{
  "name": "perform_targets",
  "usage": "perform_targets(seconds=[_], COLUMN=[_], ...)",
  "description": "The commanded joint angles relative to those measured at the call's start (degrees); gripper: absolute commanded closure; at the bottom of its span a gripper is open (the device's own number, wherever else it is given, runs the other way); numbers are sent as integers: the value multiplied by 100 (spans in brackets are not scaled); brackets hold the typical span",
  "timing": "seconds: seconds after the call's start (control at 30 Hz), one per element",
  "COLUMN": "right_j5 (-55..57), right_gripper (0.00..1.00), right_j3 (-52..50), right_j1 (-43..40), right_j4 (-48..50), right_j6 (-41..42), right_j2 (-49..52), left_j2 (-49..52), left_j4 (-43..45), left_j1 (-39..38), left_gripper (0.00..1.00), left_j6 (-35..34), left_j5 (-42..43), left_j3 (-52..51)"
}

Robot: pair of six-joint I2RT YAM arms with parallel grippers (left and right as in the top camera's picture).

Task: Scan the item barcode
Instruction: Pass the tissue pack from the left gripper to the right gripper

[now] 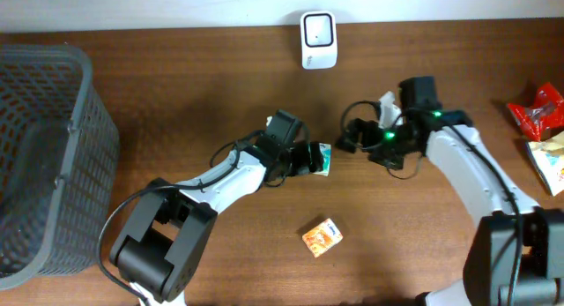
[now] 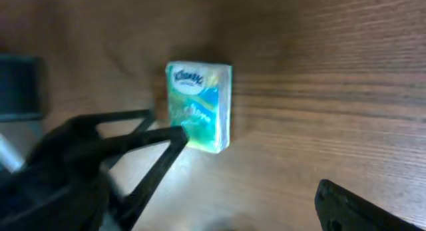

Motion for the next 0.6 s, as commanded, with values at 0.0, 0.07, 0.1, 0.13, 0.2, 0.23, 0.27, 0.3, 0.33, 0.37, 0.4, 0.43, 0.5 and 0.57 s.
perform_targets(seconds=[0.0, 0.07, 0.1, 0.13, 0.2, 0.23, 0.27, 0.3, 0.33, 0.37, 0.4, 0.43, 0.5, 0.57], right_j5=[841, 964, 1005, 1003, 907, 673, 658, 662, 682, 728, 780, 883, 916, 933], right_gripper=[1, 6, 17, 24, 29, 36, 41, 42, 50, 59, 59, 59, 60, 60], right_j3=[-26, -26, -28, -28, -28, -28, -28, -28, -28, -28, -28, -31, -31, -31], right_j1=[426, 553, 555, 557, 634, 748, 820, 896, 938, 964, 968, 968, 968, 968], right_j4=[238, 496, 664, 745, 894, 1010, 1040, 1080, 1102, 1099, 1102, 1102, 1106, 1202], right_j6=[638, 809, 855, 876, 981, 977, 975, 975, 975, 977, 977, 977, 977, 977], right_j2=[149, 221, 380, 542, 896, 1119, 1198, 1263, 1274, 1274, 1274, 1279, 1349, 1532], left_j2=[-293, -732, -957, -1067, -1071, -1071, -1071, -1071, -1071, -1071, -1071, -1071, -1071, -1071], left_j4=[-708, -1244, -1497, -1696, -1904, -2022, -2041, -2044, -2061, -2083, -2098, -2142, -2194, -2197], left_j1=[439, 782, 951, 1069, 1095, 1095, 1095, 1095, 1095, 1095, 1095, 1095, 1095, 1095], left_gripper=[1, 0, 0, 1, 1, 1, 1, 1, 1, 1, 1, 1, 1, 1], left_j6=[415, 420, 431, 485, 483, 483, 483, 483, 483, 483, 483, 483, 483, 483], left_j5=[-278, -710, -916, -944, -953, -999, -1014, -1012, -1012, -1010, -1012, -1012, -1012, -1012], left_j3=[83, 83, 83, 83, 83, 83, 83, 83, 83, 83, 83, 83, 83, 83])
